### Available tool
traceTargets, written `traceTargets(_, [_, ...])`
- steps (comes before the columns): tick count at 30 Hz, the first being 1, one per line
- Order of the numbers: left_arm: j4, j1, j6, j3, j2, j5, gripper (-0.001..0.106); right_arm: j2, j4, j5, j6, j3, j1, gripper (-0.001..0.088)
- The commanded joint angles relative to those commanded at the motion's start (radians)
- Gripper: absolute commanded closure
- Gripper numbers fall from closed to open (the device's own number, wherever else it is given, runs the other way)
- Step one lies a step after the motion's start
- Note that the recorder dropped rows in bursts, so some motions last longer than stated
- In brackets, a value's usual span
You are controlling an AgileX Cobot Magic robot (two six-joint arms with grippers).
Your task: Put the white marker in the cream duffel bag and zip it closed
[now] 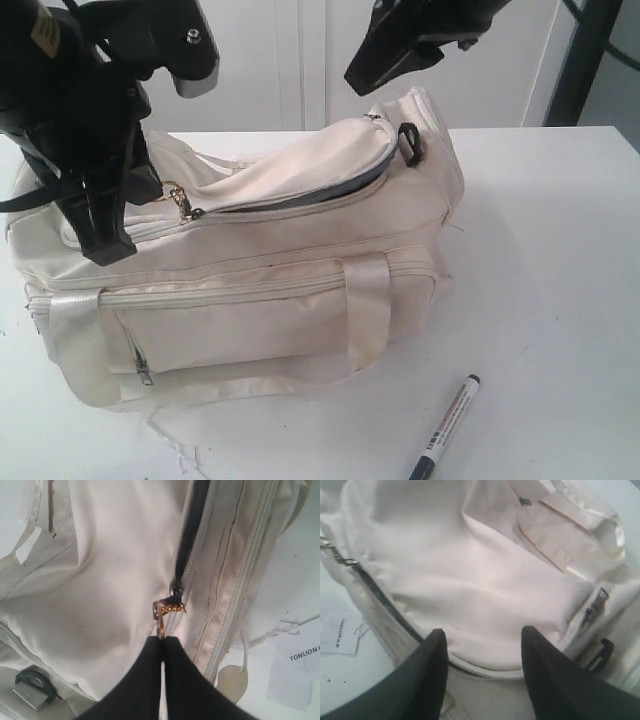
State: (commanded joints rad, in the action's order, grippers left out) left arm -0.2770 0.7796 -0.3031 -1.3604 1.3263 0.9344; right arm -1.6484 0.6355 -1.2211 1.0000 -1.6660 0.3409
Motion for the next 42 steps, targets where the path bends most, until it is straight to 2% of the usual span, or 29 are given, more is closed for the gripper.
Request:
traceTargets(1, [0.000, 0.000, 0.000, 0.000, 0.000, -0.001, 0.105, 0.000, 0.020, 0.000, 0.069, 0.031, 0.000, 0.0390])
traceTargets(2, [0.000, 0.000, 0.000, 0.000, 0.000, -0.001, 0.105, 0.000, 0.051, 0.000, 0.227, 0.099, 0.000, 0.0386])
traceTargets(3, [0.000, 0.000, 0.002, 0.000, 0.000, -0.001, 0.105, 0.000, 0.063, 0.000, 0.304, 0.125, 0.000, 0.0375])
traceTargets(4, [-0.002, 0.000, 0.042, 0.000, 0.000, -0.006, 0.105, 0.000, 0.086, 0.000, 0.477, 0.178, 0.000, 0.0331])
traceTargets(6, [-0.002, 0.000, 0.076, 0.000, 0.000, -0.008, 0.105, 0.000, 0.156, 0.000, 0.620, 0.225, 0.000, 0.0278])
traceTargets(9, [-0.003, 0.000, 0.103, 0.000, 0.000, -0.008, 0.105, 0.000, 0.299, 0.015, 0.703, 0.272, 0.007, 0.0267])
traceTargets(12, [-0.004, 0.000, 0.121, 0.000, 0.000, -0.016, 0.105, -0.002, 0.308, 0.105, 0.805, 0.308, 0.052, 0.0268])
traceTargets(14, [-0.004, 0.000, 0.123, 0.000, 0.000, -0.020, 0.105, -0.002, 0.314, 0.205, 0.811, 0.318, 0.090, 0.0268])
traceTargets(16, [-0.004, 0.000, 0.123, 0.000, 0.000, -0.022, 0.105, -0.002, 0.336, 0.289, 0.755, 0.318, 0.105, 0.0270])
traceTargets(30, [-0.004, 0.000, 0.123, 0.000, 0.000, -0.024, 0.105, -0.073, 0.332, 0.324, 0.742, 0.318, 0.117, 0.0416])
traceTargets(33, [-0.004, 0.000, 0.123, 0.000, 0.000, -0.024, 0.105, -0.093, 0.332, 0.333, 0.745, 0.318, 0.117, 0.0488])
traceTargets(35, [-0.004, 0.000, 0.123, 0.000, 0.000, -0.024, 0.105, -0.102, 0.332, 0.344, 0.750, 0.318, 0.117, 0.0572])
traceTargets(38, [-0.004, 0.000, 0.123, 0.000, 0.000, -0.022, 0.105, -0.099, 0.332, 0.364, 0.762, 0.318, 0.117, 0.0821])
traceTargets(39, [-0.004, 0.000, 0.123, 0.000, 0.000, -0.020, 0.105, -0.098, 0.332, 0.364, 0.771, 0.318, 0.117, 0.0867])
traceTargets(42, [-0.004, 0.000, 0.123, 0.000, 0.000, -0.007, 0.105, -0.096, 0.332, 0.360, 0.775, 0.318, 0.117, 0.0868])
